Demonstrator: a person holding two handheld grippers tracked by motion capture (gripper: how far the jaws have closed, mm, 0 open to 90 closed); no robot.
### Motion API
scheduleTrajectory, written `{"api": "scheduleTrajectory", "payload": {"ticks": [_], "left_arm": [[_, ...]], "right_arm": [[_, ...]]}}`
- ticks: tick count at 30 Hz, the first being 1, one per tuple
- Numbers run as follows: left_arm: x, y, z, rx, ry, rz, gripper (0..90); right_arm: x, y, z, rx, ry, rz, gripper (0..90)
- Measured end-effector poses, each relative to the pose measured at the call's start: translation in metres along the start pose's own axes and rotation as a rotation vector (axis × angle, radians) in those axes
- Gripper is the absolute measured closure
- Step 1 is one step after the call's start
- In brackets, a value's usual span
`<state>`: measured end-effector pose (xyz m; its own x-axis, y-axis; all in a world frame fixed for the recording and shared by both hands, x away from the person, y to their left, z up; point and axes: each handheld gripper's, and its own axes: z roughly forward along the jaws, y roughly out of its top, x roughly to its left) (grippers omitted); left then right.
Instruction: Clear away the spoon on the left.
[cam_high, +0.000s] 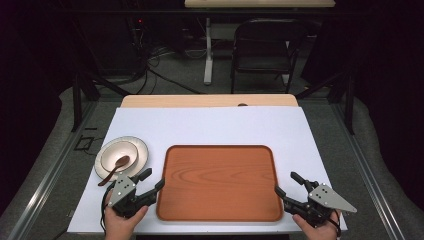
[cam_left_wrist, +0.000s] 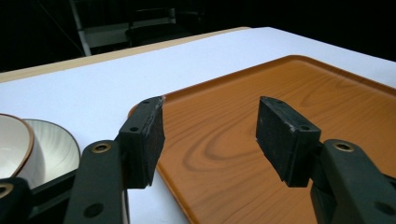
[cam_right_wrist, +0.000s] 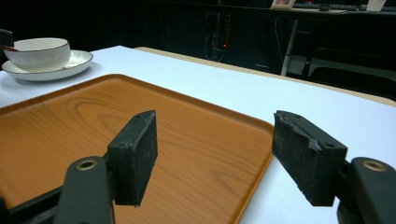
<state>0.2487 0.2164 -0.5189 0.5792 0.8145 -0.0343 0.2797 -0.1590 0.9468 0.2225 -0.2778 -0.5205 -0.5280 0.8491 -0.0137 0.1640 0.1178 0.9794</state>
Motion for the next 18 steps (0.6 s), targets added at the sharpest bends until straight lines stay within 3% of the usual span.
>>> {"api": "scheduleTrajectory", "payload": {"ticks": [8, 12, 13, 18], "left_arm": [[0.0048, 0.0015, -0.0051, 0.068, 0.044, -0.051, 57.8], [0.0062, 0.0019, -0.0059, 0.117, 0.087, -0.050, 66.1], [0.0062, 0.0029, -0.0070, 0.130, 0.118, -0.053, 69.7], [0.0080, 0.0046, -0.0102, 0.144, 0.160, -0.070, 77.4]], "right_arm": [[-0.0008, 0.0001, -0.0008, 0.000, 0.002, -0.001, 30.9], [-0.0005, 0.0002, -0.0007, 0.003, 0.003, -0.004, 30.9], [-0.0007, 0.0002, -0.0008, 0.003, 0.004, -0.004, 30.9], [-0.0011, 0.0000, -0.0007, 0.005, 0.007, -0.004, 31.0]]}}
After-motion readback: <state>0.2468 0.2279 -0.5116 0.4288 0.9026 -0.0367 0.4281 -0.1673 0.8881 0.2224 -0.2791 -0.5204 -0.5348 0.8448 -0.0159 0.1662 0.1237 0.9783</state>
